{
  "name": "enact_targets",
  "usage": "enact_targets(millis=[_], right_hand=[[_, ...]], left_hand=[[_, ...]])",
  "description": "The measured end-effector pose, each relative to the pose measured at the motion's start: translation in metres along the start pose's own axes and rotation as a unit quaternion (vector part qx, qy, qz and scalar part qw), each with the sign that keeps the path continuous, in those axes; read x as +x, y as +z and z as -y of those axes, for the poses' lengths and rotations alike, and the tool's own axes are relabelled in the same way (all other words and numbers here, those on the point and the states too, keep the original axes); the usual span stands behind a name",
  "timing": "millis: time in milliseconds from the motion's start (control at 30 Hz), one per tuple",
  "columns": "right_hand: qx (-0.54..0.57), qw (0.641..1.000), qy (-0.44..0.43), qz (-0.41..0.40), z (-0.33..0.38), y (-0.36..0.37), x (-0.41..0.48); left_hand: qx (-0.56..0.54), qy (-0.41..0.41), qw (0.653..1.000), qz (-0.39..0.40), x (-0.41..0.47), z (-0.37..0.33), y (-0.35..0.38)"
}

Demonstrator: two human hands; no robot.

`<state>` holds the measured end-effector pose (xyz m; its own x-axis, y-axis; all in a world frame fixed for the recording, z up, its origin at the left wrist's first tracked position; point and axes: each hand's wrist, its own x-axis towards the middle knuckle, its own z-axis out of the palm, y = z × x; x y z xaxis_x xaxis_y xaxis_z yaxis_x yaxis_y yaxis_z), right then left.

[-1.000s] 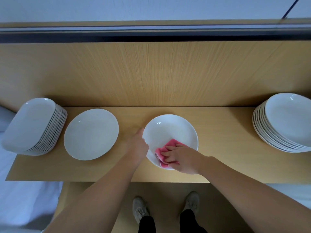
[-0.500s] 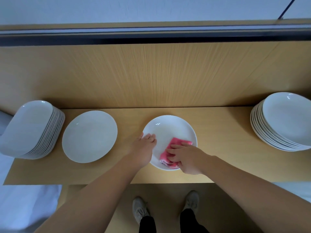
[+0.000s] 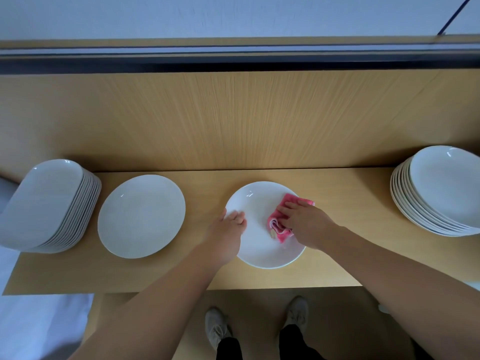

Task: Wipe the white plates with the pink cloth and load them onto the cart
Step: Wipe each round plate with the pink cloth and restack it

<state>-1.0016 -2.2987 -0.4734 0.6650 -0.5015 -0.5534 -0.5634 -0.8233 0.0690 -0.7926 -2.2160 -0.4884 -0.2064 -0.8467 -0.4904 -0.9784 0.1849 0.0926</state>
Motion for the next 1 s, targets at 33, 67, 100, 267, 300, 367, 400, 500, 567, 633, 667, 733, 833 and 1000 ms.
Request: enact_targets(millis=[33,67,100,267,300,367,400,500,567,633,667,733,833,1000], right_hand=[[0.009,1.0,0.005,-0.012,0.0,0.0,0.001],[0.018,1.0,0.009,-0.018,0.001,-0.001,0.001],[0.027,0.999,0.014,-0.024,0.002,-0.001,-0.001],[0.091,0.99,0.077,-0.08,0.014,0.004,-0.01],[0.101,0.988,0.091,-0.075,0.017,0.005,-0.009],[0.088,0.992,0.089,-0.035,0.025,0.012,0.0],[0.065,0.994,0.089,-0.013,0.028,0.016,0.005],[0.047,0.992,0.116,0.011,0.033,0.023,0.017],[0.073,0.99,0.119,0.004,0.033,0.024,0.025],[0.096,0.989,0.113,-0.009,0.032,0.025,0.035],[0.105,0.988,0.109,-0.014,0.033,0.024,0.038],[0.104,0.989,0.103,-0.038,0.035,0.017,0.042],[0.084,0.987,0.068,-0.118,0.039,0.01,0.048],[0.072,0.974,0.029,-0.211,0.047,0.001,0.06]], left_hand=[[-0.007,0.0,1.0,-0.011,0.0,0.001,0.002],[-0.016,-0.001,1.0,-0.026,-0.001,0.002,0.004],[-0.027,-0.002,0.999,-0.043,-0.003,0.003,0.006],[-0.048,0.035,0.996,-0.072,-0.024,0.013,0.014],[-0.051,0.055,0.995,-0.062,-0.028,0.015,0.014],[-0.044,0.097,0.994,-0.03,-0.036,0.014,0.013],[-0.043,0.113,0.993,-0.016,-0.037,0.015,0.013],[-0.049,0.12,0.992,-0.002,-0.033,0.019,0.016],[-0.016,0.132,0.991,0.025,-0.027,0.02,0.017],[0.001,0.147,0.988,0.044,-0.017,0.023,0.024],[0.003,0.152,0.987,0.054,-0.015,0.024,0.025],[-0.001,0.163,0.984,0.079,-0.01,0.028,0.026],[-0.001,0.149,0.985,0.084,-0.011,0.029,0.025],[0.04,0.029,0.997,-0.06,-0.009,0.045,0.059]])
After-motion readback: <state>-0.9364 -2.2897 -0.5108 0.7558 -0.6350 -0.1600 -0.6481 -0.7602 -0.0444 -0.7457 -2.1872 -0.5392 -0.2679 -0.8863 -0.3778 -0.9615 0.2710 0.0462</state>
